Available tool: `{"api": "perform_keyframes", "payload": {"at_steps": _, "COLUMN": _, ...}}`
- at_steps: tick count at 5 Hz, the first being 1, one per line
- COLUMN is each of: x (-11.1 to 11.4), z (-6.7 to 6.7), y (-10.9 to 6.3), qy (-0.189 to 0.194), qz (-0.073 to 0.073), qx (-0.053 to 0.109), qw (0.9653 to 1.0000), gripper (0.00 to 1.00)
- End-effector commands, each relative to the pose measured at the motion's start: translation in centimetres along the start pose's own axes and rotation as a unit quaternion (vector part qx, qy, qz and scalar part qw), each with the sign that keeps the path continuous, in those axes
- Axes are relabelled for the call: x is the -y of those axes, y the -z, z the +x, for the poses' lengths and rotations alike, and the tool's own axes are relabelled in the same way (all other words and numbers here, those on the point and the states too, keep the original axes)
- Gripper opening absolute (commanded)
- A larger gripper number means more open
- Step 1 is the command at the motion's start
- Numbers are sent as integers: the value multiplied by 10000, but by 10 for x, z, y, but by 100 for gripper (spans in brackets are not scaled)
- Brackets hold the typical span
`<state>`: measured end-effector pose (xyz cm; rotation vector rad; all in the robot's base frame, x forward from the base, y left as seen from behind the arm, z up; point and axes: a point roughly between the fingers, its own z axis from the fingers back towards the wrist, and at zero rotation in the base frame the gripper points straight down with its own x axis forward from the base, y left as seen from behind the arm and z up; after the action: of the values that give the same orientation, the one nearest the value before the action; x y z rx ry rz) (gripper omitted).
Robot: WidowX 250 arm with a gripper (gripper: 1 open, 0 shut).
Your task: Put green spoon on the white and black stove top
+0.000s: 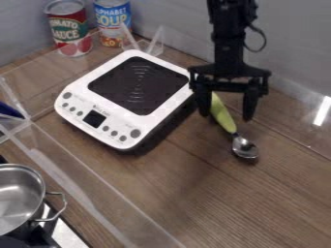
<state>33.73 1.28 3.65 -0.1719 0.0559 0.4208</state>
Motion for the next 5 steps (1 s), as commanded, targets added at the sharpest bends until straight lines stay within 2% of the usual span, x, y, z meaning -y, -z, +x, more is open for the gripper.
{"api": "perform_keyframes", "payload": {"at_steps": 1, "x": -4, "z": 18, "y": -20, "qy": -55, "qz": 0, "qx": 273, "qw": 9996, "gripper": 100}}
{"api": "perform_keyframes", "payload": {"at_steps": 3, "x": 2, "z": 7, "y": -15, "qy": -624, "qz": 144, "qx": 300, "qw": 9975, "gripper": 100}}
{"api": "perform_keyframes", "payload": {"at_steps": 5, "x": 18, "z": 7, "y": -20, "qy": -1285, "qz": 263, "qx": 345, "qw": 9908, "gripper": 100}}
